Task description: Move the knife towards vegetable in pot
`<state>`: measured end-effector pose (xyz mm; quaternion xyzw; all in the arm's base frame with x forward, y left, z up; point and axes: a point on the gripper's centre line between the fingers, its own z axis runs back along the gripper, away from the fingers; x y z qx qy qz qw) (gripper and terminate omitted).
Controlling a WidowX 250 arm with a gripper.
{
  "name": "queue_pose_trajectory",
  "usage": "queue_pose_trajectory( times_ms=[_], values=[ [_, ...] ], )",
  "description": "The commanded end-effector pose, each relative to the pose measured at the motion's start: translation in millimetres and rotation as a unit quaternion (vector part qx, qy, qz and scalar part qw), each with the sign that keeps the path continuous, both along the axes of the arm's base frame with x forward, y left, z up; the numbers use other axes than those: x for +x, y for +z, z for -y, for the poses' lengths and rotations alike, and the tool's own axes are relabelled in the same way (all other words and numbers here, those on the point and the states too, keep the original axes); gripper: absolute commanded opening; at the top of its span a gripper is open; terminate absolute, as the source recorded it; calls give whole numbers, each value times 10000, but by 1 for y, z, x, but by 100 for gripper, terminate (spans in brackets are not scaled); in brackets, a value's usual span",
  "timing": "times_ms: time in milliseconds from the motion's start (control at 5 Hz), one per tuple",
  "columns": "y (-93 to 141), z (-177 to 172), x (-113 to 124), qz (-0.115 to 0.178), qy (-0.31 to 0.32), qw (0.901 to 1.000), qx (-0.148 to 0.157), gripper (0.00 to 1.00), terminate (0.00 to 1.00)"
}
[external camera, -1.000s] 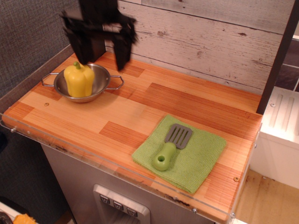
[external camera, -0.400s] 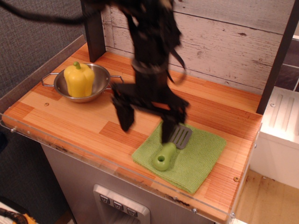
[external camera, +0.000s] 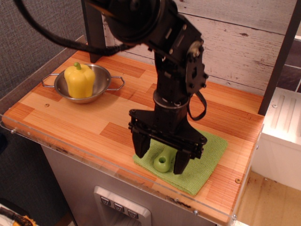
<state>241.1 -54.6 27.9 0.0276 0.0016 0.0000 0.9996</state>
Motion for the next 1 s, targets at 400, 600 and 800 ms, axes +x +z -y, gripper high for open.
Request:
queue_pose_trajectory(
  times_ms=[400,600,800],
  values=[
    [-4,-6,5,120,-15,9999,9,0,0],
    [-4,-8,8,127,32,9999,43,0,0],
    [5,-16,12,205,54,9998,-63,0,0]
  ],
)
